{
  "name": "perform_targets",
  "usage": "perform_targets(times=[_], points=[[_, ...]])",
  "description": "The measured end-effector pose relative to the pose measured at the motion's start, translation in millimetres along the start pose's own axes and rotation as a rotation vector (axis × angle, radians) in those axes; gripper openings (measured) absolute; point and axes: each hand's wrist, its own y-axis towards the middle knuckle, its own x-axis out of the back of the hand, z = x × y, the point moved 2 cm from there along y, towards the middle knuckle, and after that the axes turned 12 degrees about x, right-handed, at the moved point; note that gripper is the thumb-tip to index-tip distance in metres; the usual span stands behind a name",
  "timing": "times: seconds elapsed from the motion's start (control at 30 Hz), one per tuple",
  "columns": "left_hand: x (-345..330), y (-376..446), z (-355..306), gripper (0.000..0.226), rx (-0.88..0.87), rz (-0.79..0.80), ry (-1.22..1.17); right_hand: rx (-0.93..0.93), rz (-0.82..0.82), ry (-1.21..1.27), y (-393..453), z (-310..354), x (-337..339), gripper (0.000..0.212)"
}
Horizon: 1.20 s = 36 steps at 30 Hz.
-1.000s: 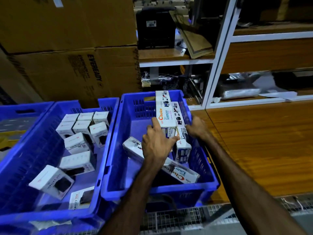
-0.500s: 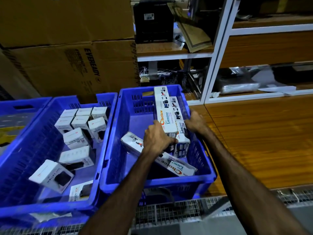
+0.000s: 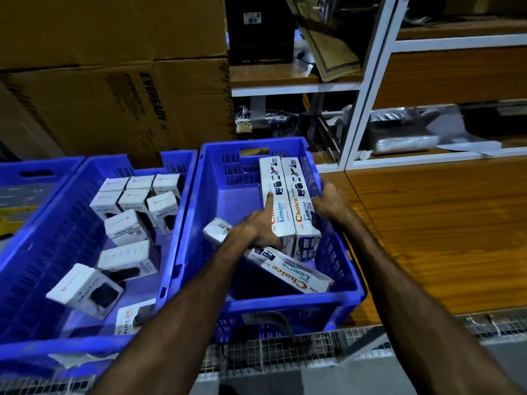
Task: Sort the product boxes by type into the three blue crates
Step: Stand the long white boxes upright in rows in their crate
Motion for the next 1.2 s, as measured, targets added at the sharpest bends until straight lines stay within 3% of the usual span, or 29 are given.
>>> perform_targets(times=[0.4,0.53,0.67,0.73,0.8,0.87,1.0,1.2], points=[[5,-14,15,0.153,-0.066,-0.055,0.129,-0.014,-0.019,0.044,-1,-3,-4,0.046],[25,-48,27,0.144,-0.189,-0.294,0.395,-0.01,-0.028,0.08,0,-7,-5,0.041],[29,-60,55,0.134,-0.22,-0.215,0.644,-0.021,-0.026,0.066,1,-7,-6,0.04],[28,-49,66,0.115,-0.141,-0.161,0.744,-0.02,-0.018,0.046,0,-5,-6,0.039],[27,-40,67,0.077,-0.135,-0.17,0.793,-0.017,-0.028,0.026,0,-4,-5,0.037],[29,-38,64,0.054,-0.164,-0.174,0.801,-0.011,-0.033,0.012,-1,-3,-5,0.035],[51,-49,57,0.04,-0.251,-0.192,0.763,-0.012,-0.031,0.0,-2,-4,-4,0.034],[75,-56,53,0.048,-0.348,-0.192,0.748,-0.01,-0.037,0.026,-3,-4,-4,0.033]])
